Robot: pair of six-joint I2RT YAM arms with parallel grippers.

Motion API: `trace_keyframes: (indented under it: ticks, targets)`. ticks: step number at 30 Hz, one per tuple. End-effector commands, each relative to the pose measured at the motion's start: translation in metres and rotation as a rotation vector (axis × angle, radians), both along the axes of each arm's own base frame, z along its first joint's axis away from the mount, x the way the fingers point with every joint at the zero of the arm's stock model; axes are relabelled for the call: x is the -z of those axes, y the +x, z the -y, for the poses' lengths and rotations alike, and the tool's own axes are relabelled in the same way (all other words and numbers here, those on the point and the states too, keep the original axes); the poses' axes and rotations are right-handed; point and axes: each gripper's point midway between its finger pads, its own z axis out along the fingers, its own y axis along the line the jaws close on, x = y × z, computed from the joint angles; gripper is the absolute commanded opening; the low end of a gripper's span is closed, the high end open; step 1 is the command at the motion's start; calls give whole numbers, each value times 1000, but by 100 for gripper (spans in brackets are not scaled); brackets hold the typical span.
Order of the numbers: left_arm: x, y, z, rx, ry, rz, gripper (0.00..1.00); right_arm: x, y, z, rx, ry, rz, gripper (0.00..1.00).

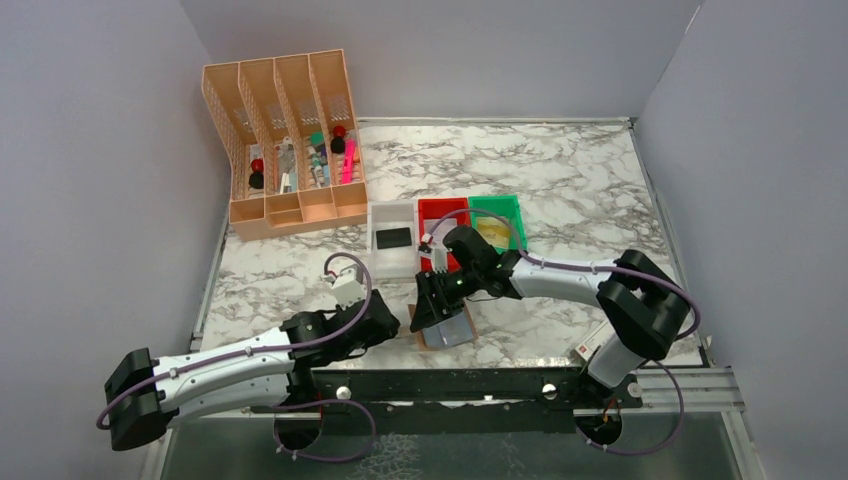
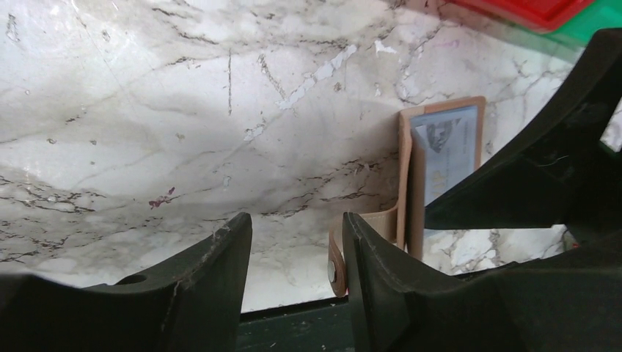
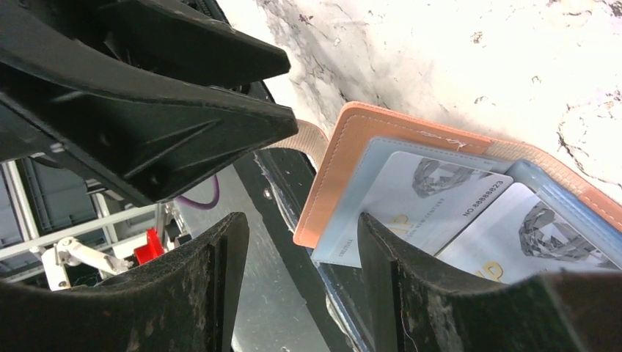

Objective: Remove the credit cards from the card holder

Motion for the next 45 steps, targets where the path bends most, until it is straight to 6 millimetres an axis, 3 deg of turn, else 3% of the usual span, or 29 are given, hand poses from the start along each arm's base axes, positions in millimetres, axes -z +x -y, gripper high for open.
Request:
trace_keyframes:
  ticks: [1, 7, 10, 14, 17, 22, 27, 33, 39, 45]
  targets:
    - [-22, 12, -6, -62, -20, 66, 52, 4, -10, -6, -44, 44, -58, 61]
    - [-29, 13, -5, -61, -47, 82, 52, 28, 2, 0, -8, -74, 3, 57]
    - [-32, 15, -3, -57, -50, 97, 52, 46, -1, 4, -24, -134, -13, 49]
    - [-35, 16, 1, -27, -42, 105, 51, 60, -1, 9, -14, -179, -6, 46]
    - [-34, 16, 8, 10, -38, 108, 49, 57, 6, 14, 9, -208, 39, 44]
    - [-32, 16, 31, 99, -51, 116, 42, 28, 17, 15, 65, -175, 134, 45]
    - [-27, 16, 48, 170, -38, 107, 38, 25, 36, 32, 181, -261, 209, 45]
    - [-21, 14, 60, 233, -13, 93, 38, 37, 32, 37, 203, -283, 176, 45]
    - [-16, 13, 60, 242, 4, 77, 38, 51, 15, 28, 139, -236, 88, 41]
    - [-29, 17, 55, 206, -3, 106, 46, 71, 11, 32, 123, -285, 54, 39]
